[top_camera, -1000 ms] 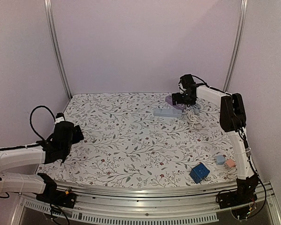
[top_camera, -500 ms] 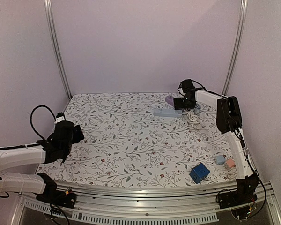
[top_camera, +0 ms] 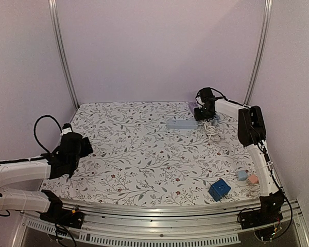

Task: Insert the plug

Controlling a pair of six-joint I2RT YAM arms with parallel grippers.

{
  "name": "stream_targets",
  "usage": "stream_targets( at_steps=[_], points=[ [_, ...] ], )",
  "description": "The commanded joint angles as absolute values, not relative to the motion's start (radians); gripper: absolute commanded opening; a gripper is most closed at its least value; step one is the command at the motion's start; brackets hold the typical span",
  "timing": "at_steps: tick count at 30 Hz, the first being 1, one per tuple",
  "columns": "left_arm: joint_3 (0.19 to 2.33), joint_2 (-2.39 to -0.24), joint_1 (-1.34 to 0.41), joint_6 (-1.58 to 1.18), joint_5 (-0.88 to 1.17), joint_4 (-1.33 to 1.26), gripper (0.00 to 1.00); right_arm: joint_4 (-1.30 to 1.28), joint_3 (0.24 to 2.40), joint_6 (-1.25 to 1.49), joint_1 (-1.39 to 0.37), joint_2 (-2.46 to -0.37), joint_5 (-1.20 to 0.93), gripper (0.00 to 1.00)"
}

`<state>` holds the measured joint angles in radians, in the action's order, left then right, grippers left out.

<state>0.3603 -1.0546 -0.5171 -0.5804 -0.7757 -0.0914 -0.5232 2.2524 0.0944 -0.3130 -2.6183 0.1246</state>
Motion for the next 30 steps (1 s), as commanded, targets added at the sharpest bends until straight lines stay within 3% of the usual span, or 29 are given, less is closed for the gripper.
stream_targets(
  at_steps=[1,18,30],
  points=[
    [0.381,-1.062,-0.535,-0.583,-0.791,-0.08,0.96,-0.478,2.246,0.063,-0.313,-2.557,0.168,0.3],
    [0.382,-1.06,-0.54,-0.585,-0.798,-0.078,0.96,-0.365,2.008,0.056,-0.336,-2.201,0.133,0.26],
    [0.385,-1.066,-0.545,-0.582,-0.802,-0.079,0.96,-0.266,1.605,-0.042,-0.466,-1.869,-0.065,0.28]
  ],
)
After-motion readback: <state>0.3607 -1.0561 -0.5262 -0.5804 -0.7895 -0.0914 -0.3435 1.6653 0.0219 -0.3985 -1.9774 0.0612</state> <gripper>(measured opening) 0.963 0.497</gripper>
